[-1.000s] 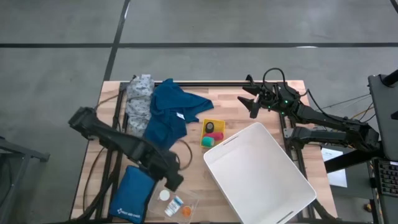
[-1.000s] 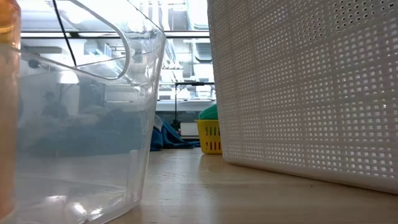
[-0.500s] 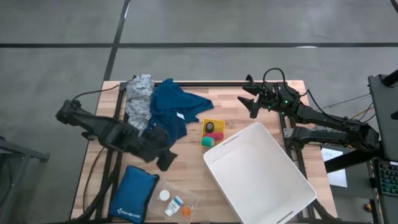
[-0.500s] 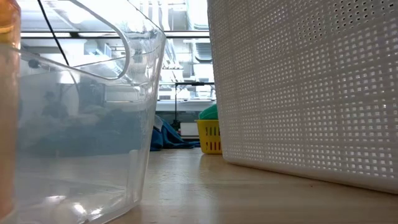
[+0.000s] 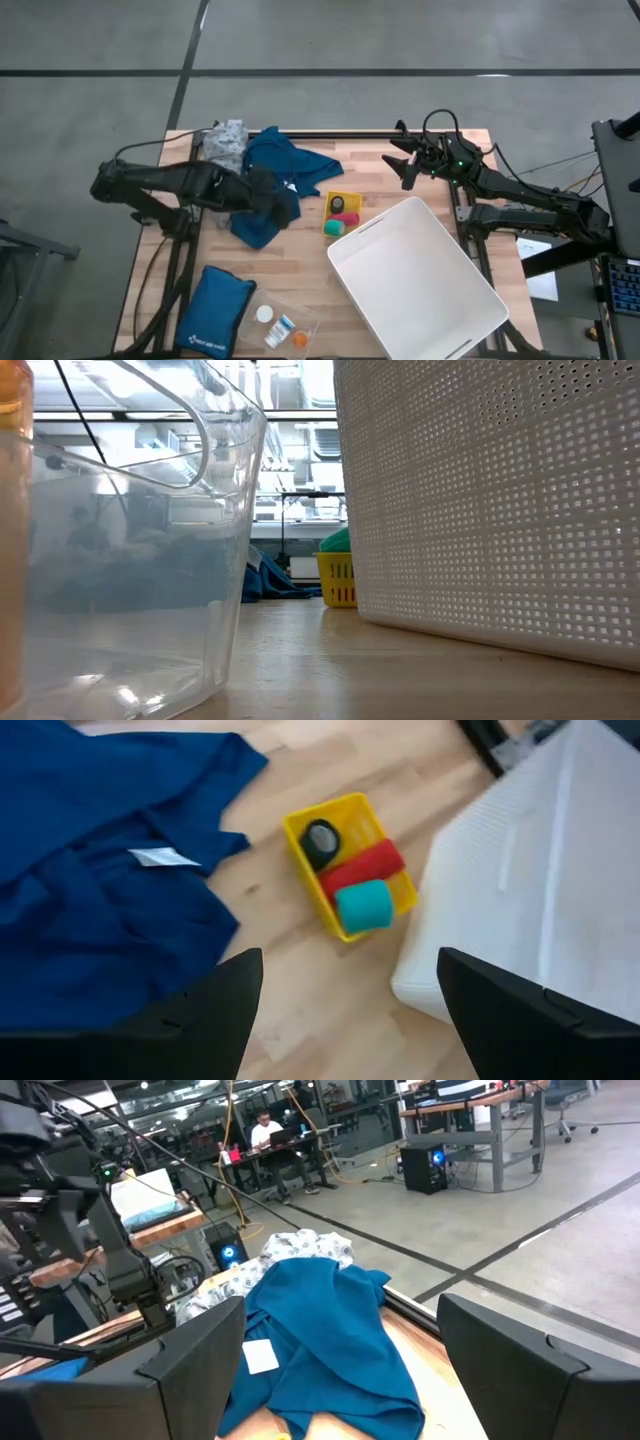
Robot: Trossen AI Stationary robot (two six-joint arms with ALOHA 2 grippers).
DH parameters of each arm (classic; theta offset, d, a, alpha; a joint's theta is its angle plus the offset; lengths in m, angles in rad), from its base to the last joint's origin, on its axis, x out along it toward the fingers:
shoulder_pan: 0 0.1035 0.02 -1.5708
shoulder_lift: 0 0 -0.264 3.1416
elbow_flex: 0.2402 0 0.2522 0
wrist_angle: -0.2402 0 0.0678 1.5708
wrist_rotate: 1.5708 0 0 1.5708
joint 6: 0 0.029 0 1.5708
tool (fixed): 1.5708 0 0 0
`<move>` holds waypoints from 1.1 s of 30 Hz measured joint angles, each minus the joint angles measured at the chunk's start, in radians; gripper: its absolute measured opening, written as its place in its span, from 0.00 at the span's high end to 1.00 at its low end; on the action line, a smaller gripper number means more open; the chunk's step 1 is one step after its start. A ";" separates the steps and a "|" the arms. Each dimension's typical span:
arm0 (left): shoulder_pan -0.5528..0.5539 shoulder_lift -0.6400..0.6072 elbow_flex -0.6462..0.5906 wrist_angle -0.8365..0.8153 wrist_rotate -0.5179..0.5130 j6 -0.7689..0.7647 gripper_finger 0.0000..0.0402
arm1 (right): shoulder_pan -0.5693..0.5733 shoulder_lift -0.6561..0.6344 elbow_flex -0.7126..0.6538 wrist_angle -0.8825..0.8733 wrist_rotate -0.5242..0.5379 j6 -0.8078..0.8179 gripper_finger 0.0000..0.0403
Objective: Pick & place medical supplies in basket/bin
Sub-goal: Put the blue patient gown into the white bin
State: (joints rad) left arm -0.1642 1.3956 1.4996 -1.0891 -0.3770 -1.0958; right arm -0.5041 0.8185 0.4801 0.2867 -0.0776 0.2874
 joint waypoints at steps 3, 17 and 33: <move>0.054 0.000 0.000 -0.032 0.003 0.000 0.23 | 0.000 0.000 0.000 0.000 0.000 0.000 0.19; 0.134 0.000 0.000 -0.031 0.003 0.020 0.23 | 0.000 0.000 0.000 0.000 0.000 0.000 0.19; 0.215 -0.003 0.000 -0.053 -0.054 0.126 0.22 | 0.000 0.001 0.000 0.000 0.000 0.000 0.19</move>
State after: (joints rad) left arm 0.0504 1.3922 1.4998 -1.1422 -0.4308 -0.9695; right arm -0.5042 0.8196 0.4801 0.2871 -0.0776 0.2874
